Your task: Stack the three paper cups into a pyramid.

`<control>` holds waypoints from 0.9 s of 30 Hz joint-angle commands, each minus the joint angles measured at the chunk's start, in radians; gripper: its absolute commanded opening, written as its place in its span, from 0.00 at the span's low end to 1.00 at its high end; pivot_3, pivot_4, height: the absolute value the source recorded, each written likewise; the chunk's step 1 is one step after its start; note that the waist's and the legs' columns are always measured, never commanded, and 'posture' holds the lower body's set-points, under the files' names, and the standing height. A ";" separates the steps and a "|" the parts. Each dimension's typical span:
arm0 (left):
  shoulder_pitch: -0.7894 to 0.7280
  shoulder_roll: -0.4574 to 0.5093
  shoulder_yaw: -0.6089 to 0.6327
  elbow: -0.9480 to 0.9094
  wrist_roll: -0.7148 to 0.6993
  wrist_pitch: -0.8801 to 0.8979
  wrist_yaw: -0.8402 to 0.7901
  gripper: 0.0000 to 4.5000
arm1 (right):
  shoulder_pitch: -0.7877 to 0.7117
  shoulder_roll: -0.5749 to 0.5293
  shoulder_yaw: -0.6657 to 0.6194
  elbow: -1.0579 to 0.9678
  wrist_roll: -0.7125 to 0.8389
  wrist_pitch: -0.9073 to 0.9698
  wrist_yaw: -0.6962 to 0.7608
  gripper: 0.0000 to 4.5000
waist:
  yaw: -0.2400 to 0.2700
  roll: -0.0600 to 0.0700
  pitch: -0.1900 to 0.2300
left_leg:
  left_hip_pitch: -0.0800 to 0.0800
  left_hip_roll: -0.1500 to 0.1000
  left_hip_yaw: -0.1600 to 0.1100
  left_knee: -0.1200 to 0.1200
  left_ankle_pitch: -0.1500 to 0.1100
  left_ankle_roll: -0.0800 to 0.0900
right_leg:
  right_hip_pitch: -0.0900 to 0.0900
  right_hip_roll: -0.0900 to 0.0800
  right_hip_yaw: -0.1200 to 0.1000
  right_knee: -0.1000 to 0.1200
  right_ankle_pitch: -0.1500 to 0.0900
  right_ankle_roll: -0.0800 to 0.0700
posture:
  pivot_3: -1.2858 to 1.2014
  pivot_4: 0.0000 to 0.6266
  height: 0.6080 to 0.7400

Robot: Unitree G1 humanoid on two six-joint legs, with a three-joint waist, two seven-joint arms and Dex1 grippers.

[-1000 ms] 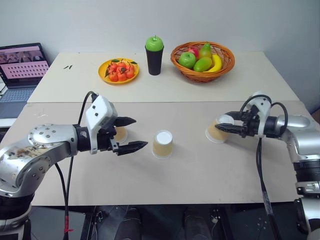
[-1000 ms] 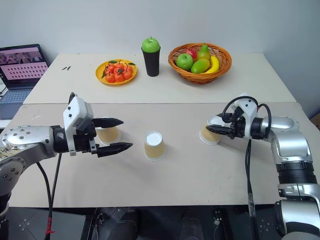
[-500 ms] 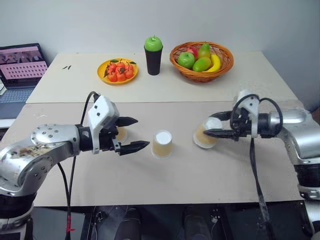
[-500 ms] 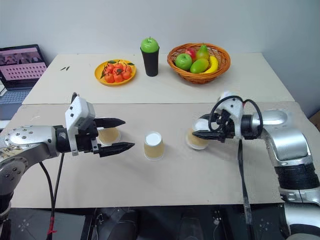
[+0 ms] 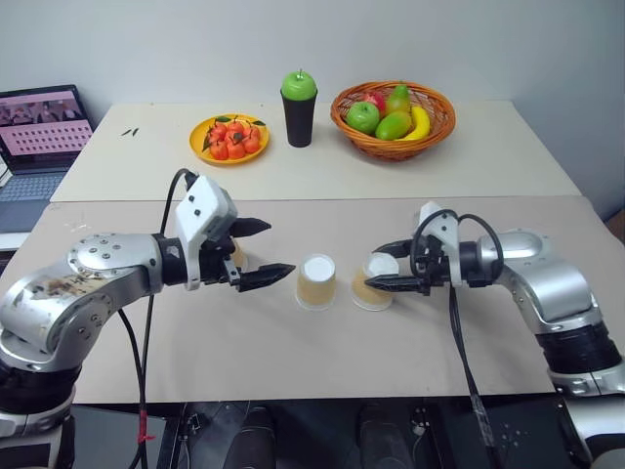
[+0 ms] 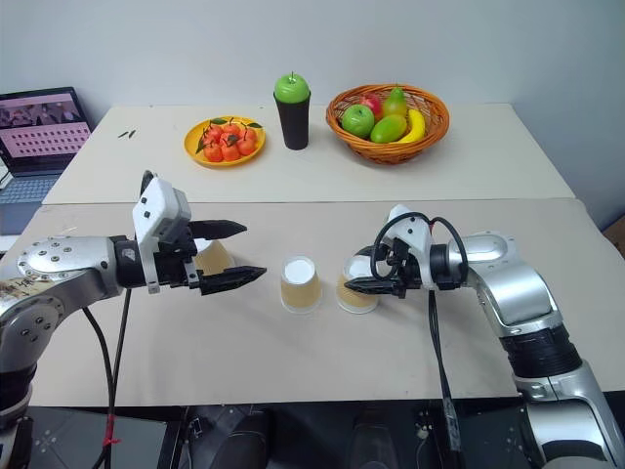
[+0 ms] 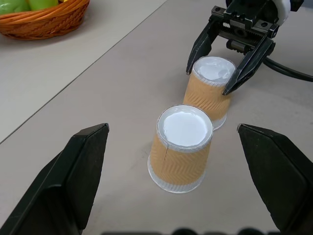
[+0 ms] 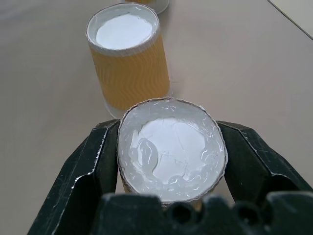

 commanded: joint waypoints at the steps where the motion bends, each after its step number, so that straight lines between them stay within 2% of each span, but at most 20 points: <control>1: -0.015 0.001 0.019 -0.011 0.011 -0.008 0.001 1.00 | -0.019 0.020 0.012 -0.004 -0.003 -0.025 0.004 0.61 | 0.000 0.000 0.000 | 0.000 0.000 0.000 0.000 0.000 0.000 | 0.000 0.000 0.000 0.000 0.000 0.000 | 0.52 0.24 0.99; 18: 0.009 -0.018 0.018 -0.014 0.044 -0.028 -0.011 1.00 | -0.044 0.090 0.053 0.038 -0.043 -0.061 0.000 0.61 | -0.003 0.000 0.000 | 0.001 0.000 0.000 0.000 0.000 0.000 | 0.000 0.000 0.000 0.000 0.000 0.000 | 0.52 0.24 0.99; 20: 0.011 -0.020 0.020 -0.015 0.046 -0.028 -0.011 1.00 | -0.047 0.089 0.053 0.045 -0.046 -0.064 0.004 0.83 | -0.002 0.000 0.000 | 0.001 0.000 0.000 0.000 0.000 -0.001 | 0.001 0.000 0.000 0.001 0.000 0.000 | 0.52 0.24 0.99; 22: 0.013 -0.023 0.021 -0.017 0.049 -0.028 -0.011 1.00 | -0.045 0.084 0.052 0.049 -0.052 -0.075 0.009 0.96 | -0.001 0.000 0.000 | 0.001 0.000 0.000 0.000 0.001 -0.001 | 0.001 0.000 0.000 0.001 0.000 0.000 | 0.52 0.24 0.99; 23: 0.013 -0.024 0.021 -0.017 0.049 -0.028 -0.011 1.00 | -0.045 0.084 0.051 0.050 -0.054 -0.079 0.009 0.99 | 0.000 0.000 0.000 | 0.001 0.000 0.000 0.000 0.001 -0.001 | 0.000 0.000 0.000 0.001 0.000 0.000 | 0.52 0.24 0.99; 27: 0.018 -0.028 0.022 -0.019 0.050 -0.030 -0.012 1.00 | -0.054 0.076 0.020 0.033 -0.026 -0.056 0.012 0.99 | 0.000 0.000 0.000 | 0.000 0.000 0.000 -0.001 0.001 -0.001 | 0.000 0.000 0.000 0.001 0.000 0.000 | 0.52 0.24 0.99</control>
